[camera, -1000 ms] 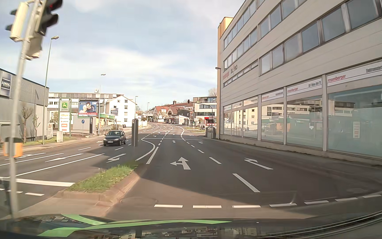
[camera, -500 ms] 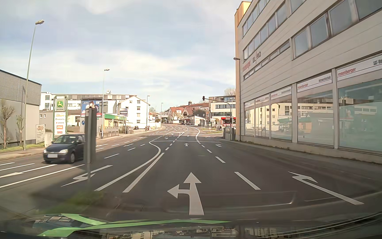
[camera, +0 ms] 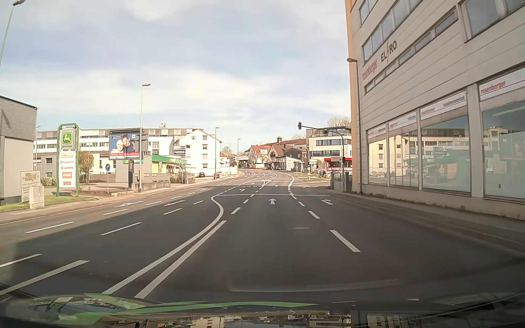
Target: Follow the waypoints while adhering to traffic rules and regulations
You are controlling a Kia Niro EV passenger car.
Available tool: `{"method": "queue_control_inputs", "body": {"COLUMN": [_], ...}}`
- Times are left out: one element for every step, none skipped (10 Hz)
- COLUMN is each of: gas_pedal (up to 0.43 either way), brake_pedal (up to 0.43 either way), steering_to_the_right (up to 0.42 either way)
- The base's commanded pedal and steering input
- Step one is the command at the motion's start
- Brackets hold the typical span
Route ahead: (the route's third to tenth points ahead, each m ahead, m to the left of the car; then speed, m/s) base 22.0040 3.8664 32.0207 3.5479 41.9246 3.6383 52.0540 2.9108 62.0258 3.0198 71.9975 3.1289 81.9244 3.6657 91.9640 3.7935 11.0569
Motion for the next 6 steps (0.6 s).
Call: {"method": "queue_control_inputs", "body": {"gas_pedal": [0.079, 0.087, 0.11, 0.13, 0.138, 0.157], "brake_pedal": [0.0, 0.0, 0.0, 0.0, 0.0, 0.0], "steering_to_the_right": [-0.019, -0.016, -0.016, -0.016, -0.016, -0.012]}}
